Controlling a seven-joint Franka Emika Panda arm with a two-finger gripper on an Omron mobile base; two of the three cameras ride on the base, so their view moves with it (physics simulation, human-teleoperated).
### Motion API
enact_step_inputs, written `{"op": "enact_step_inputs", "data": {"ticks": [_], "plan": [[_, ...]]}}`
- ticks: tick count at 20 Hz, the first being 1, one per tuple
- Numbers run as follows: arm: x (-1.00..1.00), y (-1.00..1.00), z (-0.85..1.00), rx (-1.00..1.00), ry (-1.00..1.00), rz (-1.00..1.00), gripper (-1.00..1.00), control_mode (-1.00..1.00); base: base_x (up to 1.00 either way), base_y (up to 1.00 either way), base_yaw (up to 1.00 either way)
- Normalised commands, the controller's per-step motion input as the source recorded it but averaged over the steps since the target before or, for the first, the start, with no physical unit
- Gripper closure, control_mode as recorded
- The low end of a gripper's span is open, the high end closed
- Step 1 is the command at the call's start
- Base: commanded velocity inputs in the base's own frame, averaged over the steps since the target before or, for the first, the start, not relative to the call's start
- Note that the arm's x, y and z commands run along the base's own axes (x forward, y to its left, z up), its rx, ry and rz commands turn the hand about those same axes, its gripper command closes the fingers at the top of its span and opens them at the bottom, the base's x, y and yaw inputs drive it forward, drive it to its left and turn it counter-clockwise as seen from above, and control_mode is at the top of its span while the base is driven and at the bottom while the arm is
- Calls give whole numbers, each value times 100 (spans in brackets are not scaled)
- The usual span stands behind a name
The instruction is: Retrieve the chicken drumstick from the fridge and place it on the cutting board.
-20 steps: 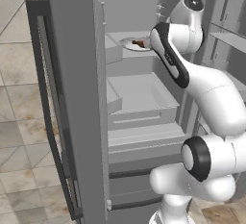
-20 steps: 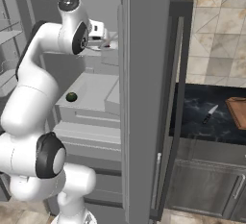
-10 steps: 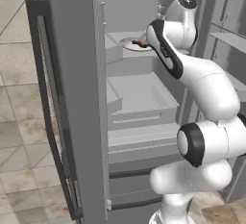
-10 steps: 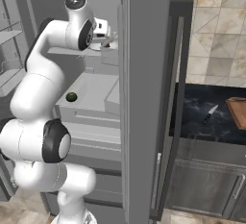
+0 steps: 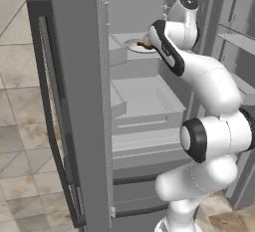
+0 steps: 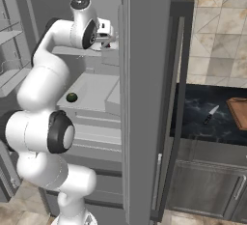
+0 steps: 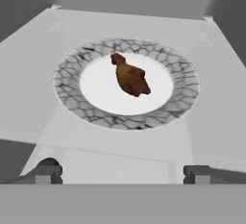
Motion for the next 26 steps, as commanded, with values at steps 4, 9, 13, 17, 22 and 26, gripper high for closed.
{"op": "enact_step_inputs", "data": {"ticks": [4, 9, 13, 17, 22, 26], "plan": [[37, 0, -15, 0, 0, 0, -100, -100, 0, 0, 0], [40, 0, -12, 0, 0, 0, -100, -100, 0, 0, 0], [47, 0, -1, 0, 0, 0, -100, -100, 0, 0, 0], [49, 0, -3, 0, 0, 0, -100, -100, 0, 0, 0], [45, 0, -8, 0, 0, 0, -100, -100, 0, 0, 0], [33, 0, -13, 0, 0, 0, -100, -100, 0, 0, 0]]}}
